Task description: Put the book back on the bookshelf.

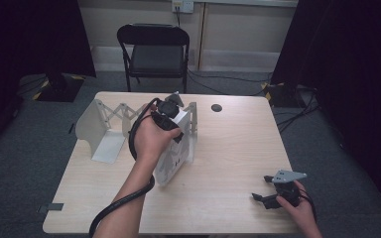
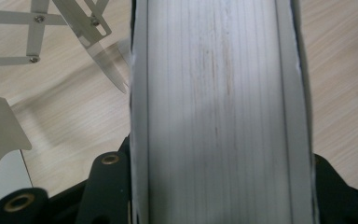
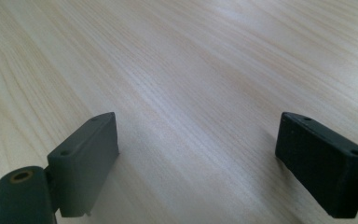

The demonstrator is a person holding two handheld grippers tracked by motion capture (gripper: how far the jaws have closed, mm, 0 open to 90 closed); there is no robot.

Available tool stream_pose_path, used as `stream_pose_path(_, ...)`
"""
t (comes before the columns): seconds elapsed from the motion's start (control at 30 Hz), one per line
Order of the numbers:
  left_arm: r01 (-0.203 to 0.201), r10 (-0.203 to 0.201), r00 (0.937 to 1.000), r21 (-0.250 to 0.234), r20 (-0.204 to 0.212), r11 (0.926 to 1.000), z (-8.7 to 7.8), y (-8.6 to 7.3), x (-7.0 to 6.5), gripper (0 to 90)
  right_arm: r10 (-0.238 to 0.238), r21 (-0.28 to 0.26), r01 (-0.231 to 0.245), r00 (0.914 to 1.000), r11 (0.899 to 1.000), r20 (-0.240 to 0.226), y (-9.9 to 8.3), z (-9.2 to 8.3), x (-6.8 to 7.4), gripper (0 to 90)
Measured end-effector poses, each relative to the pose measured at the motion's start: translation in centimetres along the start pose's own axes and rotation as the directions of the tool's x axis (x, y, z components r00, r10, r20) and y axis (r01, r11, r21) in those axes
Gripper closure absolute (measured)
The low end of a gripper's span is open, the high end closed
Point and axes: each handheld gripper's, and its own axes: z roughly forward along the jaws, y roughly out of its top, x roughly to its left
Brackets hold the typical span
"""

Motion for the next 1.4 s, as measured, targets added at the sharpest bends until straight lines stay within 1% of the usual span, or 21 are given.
stream_pose_path(0.1, 0.002, -0.001, 1.0, 0.009, -0.005, 1.0, 0.0, 0.2, 0.0, 51.6, -0.001, 0.001, 0.001, 1.0, 1.0, 0.001, 0.0, 0.0, 0.0, 12.6)
stream_pose_path(0.13, 0.01, -0.01, 0.9999, 0.011, -0.01, 0.9999, 0.1, 0.3, 0.0, 51.7, -0.001, 0.001, 0.001, 1.0, 1.0, 0.001, 0.0, 0.0, 0.0, 12.6)
stream_pose_path(0.27, 0.004, -0.003, 0.9999, 0.013, -0.017, 0.9999, 0.2, 0.6, 0.1, 51.6, 0.0, 0.001, 0.0, 1.0, 1.0, 0.001, 0.0, 0.0, 0.0, 12.6)
stream_pose_path(0.3, 0.016, -0.016, 0.9997, 0.01, -0.02, 0.9998, 0.2, 0.6, 0.1, 51.6, -0.001, 0.001, 0.001, 1.0, 1.0, 0.001, 0.0, 0.0, 0.0, 12.6)
stream_pose_path(0.53, 0.012, -0.012, 0.9997, 0.021, -0.024, 0.9997, 0.4, 1.1, 0.1, 51.6, -0.001, 0.001, 0.001, 1.0, 1.0, 0.001, 0.0, 0.0, 0.0, 12.6)
stream_pose_path(0.57, 0.029, -0.028, 0.9994, 0.02, -0.021, 0.9994, 0.4, 1.1, 0.1, 51.6, 0.0, 0.0, 0.0, 1.0, 1.0, 0.0, 0.0, 0.0, 0.0, 12.6)
stream_pose_path(0.6, 0.02, -0.02, 0.9996, 0.016, -0.019, 0.9997, 0.5, 1.2, 0.2, 51.6, -0.001, 0.001, 0.001, 1.0, 1.0, 0.002, 0.0, 0.0, 0.0, 12.6)
stream_pose_path(0.67, 0.021, -0.02, 0.9996, 0.013, -0.021, 0.9997, 0.5, 1.3, 0.2, 51.7, -0.001, 0.001, 0.001, 1.0, 1.0, 0.002, 0.0, 0.0, 0.0, 12.6)
stream_pose_path(0.7, 0.03, -0.029, 0.9993, 0.014, -0.022, 0.9995, 0.6, 1.3, 0.1, 51.8, -0.001, 0.001, 0.001, 1.0, 1.0, 0.002, 0.0, 0.0, 0.0, 12.6)
stream_pose_path(0.87, 0.028, -0.028, 0.999, 0.02, -0.034, 0.9994, 0.7, 1.5, 0.1, 51.9, -0.001, 0.001, 0.001, 1.0, 1.0, 0.002, 0.0, 0.0, 0.0, 12.6)
stream_pose_path(0.9, 0.039, -0.039, 0.9987, 0.019, -0.032, 0.999, 0.8, 1.6, 0.2, 51.9, -0.001, 0.0, 0.001, 1.0, 1.0, 0.0, 0.0, 0.0, 0.0, 12.6)
stream_pose_path(0.97, 0.036, -0.036, 0.9989, 0.012, -0.032, 0.9993, 0.8, 1.7, 0.2, 51.9, -0.001, 0.001, 0.001, 1.0, 1.0, 0.002, 0.0, 0.0, 0.0, 12.6)
stream_pose_path(1.07, 0.047, -0.046, 0.9984, 0.021, -0.032, 0.9987, 0.8, 1.8, 0.2, 51.9, -0.001, 0.0, 0.001, 1.0, 1.0, 0.0, 0.0, 0.0, 0.0, 12.6)
stream_pose_path(1.13, 0.034, -0.033, 0.9987, 0.017, -0.038, 0.9993, 0.8, 2.0, 0.3, 51.9, -0.001, 0.001, 0.001, 1.0, 1.0, 0.002, 0.0, 0.0, 0.0, 12.6)
stream_pose_path(1.2, 0.042, -0.041, 0.9985, 0.016, -0.036, 0.999, 0.8, 2.1, 0.3, 51.9, -0.002, 0.001, 0.002, 1.0, 1.0, 0.002, 0.0, 0.0, 0.0, 12.6)
stream_pose_path(1.23, 0.054, -0.053, 0.9979, 0.013, -0.037, 0.9985, 0.8, 2.1, 0.3, 51.9, -0.002, 0.001, 0.002, 1.0, 1.0, 0.002, 0.0, 0.0, 0.0, 12.6)
stream_pose_path(1.3, 0.051, -0.05, 0.9982, 0.013, -0.034, 0.9986, 0.7, 2.2, 0.4, 51.9, -0.001, 0.001, 0.001, 1.0, 1.0, 0.002, 0.0, 0.0, 0.0, 12.6)
stream_pose_path(1.33, 0.057, -0.056, 0.9978, 0.014, -0.034, 0.9983, 0.8, 2.2, 0.4, 51.9, 0.0, 0.0, 0.0, 1.0, 1.0, 0.0, 0.0, 0.0, 0.0, 12.6)
stream_pose_path(1.37, 0.046, -0.046, 0.9983, 0.017, -0.036, 0.9988, 0.8, 2.3, 0.5, 51.9, -0.001, 0.001, 0.001, 1.0, 1.0, 0.002, 0.0, 0.0, 0.0, 12.6)
stream_pose_path(1.4, 0.058, -0.057, 0.9978, 0.016, -0.034, 0.9982, 0.8, 2.3, 0.5, 51.9, -0.002, 0.001, 0.002, 1.0, 1.0, 0.002, 0.0, 0.0, 0.0, 12.6)
